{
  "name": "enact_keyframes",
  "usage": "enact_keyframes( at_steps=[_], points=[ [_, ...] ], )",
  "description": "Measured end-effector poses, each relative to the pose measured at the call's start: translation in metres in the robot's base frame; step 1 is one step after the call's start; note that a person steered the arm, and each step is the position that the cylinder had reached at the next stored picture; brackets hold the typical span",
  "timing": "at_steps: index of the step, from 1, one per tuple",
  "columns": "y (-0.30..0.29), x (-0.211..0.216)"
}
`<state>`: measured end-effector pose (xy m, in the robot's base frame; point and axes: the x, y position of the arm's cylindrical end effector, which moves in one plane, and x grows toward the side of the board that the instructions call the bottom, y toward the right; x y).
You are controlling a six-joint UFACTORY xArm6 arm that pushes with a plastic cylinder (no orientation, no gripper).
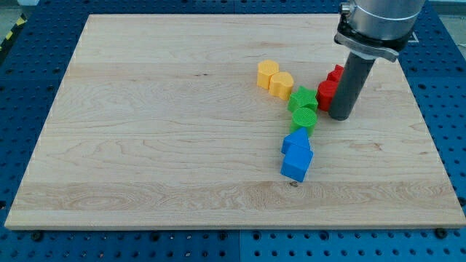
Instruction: Slide the green star into the heart
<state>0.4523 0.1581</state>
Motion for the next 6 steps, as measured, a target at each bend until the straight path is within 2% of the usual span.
enact_keyframes(
  at_steps=[2,4,6],
  points=[
    [-0.001,0.0],
    [-0.043,0.0],
    [-0.037,-0.004]
  ],
)
